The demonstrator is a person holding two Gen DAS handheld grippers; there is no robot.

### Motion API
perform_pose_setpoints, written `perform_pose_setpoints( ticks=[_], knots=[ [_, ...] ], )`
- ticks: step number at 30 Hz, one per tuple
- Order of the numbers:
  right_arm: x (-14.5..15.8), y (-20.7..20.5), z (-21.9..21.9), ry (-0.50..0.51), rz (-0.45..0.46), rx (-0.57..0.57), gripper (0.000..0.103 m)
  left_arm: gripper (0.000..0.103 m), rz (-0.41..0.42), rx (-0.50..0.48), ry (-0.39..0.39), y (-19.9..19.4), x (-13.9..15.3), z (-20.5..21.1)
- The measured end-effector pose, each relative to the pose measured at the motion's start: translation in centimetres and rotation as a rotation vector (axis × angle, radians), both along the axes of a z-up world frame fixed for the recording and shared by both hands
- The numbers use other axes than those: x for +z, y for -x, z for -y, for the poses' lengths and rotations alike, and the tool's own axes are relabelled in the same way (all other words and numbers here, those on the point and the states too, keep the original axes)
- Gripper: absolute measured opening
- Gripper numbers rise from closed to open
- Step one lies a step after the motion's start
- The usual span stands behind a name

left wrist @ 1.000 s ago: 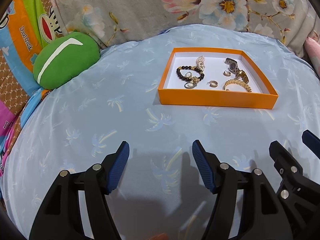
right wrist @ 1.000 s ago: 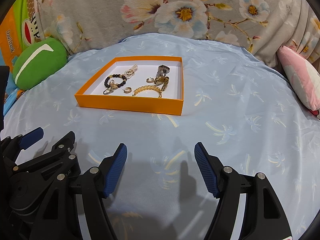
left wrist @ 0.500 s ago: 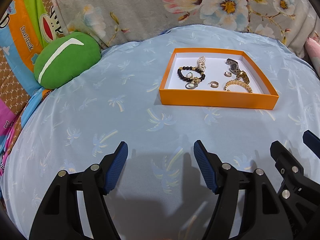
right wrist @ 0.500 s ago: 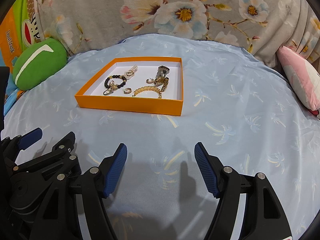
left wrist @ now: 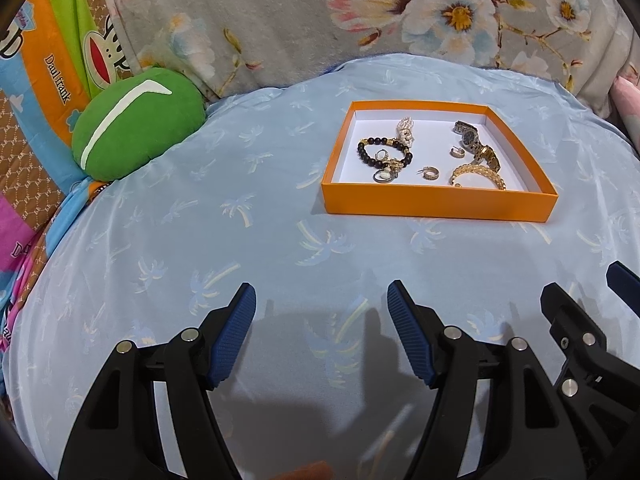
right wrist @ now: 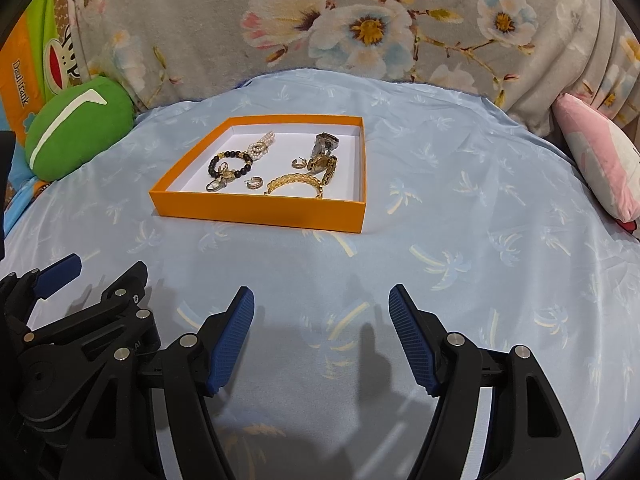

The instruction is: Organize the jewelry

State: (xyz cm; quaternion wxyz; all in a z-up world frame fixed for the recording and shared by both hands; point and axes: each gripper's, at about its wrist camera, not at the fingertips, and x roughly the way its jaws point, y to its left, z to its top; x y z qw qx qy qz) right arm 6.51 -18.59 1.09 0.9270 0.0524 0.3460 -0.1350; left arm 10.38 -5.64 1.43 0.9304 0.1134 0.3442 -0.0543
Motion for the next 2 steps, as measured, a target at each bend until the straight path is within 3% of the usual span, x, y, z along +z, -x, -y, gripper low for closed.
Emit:
perform_pose_setpoints(
  ticks=[2],
  knots=[
    [0.07, 0.04, 0.05, 0.002, 0.001, -0.002, 0.069, 0.066, 0.002, 0.002, 0.002, -0.02, 0.02, -0.03]
  ],
)
